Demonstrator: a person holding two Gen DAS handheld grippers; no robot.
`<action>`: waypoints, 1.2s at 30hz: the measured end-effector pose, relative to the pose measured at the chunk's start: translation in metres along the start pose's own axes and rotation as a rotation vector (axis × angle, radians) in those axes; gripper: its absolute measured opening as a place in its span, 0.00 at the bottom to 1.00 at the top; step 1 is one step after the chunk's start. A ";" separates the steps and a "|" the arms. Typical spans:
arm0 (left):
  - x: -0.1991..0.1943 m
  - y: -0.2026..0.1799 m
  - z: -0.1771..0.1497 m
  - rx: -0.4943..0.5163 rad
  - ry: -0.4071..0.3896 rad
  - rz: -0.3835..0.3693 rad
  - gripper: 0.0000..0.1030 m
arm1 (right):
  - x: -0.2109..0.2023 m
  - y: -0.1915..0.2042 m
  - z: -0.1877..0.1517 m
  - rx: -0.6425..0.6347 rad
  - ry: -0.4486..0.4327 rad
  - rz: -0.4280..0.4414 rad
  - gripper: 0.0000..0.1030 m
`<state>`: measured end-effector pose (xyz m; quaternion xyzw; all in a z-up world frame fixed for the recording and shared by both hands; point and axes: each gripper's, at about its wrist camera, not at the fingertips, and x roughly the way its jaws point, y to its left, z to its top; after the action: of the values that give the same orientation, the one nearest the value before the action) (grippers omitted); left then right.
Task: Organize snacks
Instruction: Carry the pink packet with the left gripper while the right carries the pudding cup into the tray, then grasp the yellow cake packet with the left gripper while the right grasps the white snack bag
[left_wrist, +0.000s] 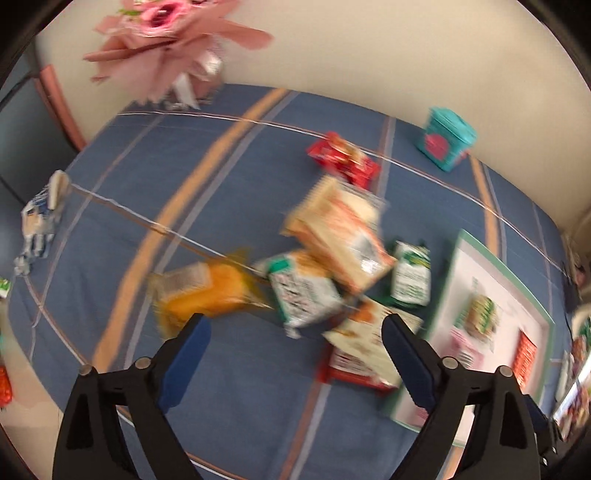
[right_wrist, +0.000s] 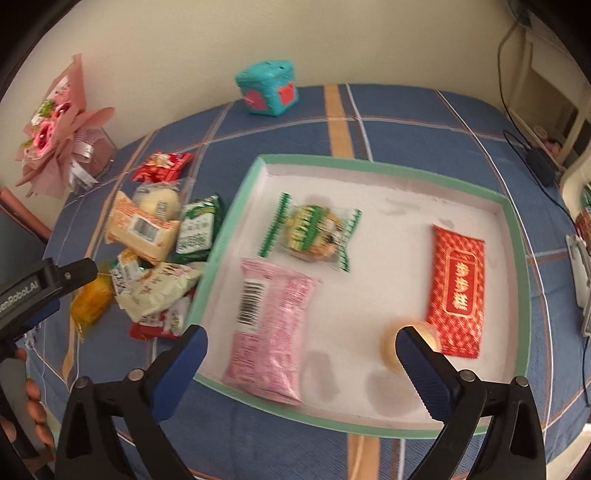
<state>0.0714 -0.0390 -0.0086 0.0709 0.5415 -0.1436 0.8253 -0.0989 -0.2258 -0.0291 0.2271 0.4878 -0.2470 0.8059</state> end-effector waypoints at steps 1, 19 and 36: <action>0.000 0.007 0.002 -0.015 -0.006 0.007 0.92 | -0.001 0.007 0.000 -0.010 -0.016 0.014 1.00; 0.037 0.083 0.027 -0.217 0.035 -0.024 0.98 | 0.025 0.093 0.024 -0.107 -0.015 0.122 1.00; 0.092 0.082 0.028 -0.211 0.151 -0.021 0.98 | 0.081 0.130 0.023 -0.141 0.103 0.080 0.81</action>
<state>0.1557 0.0164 -0.0850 -0.0116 0.6151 -0.0888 0.7833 0.0301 -0.1535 -0.0756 0.2017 0.5354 -0.1674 0.8029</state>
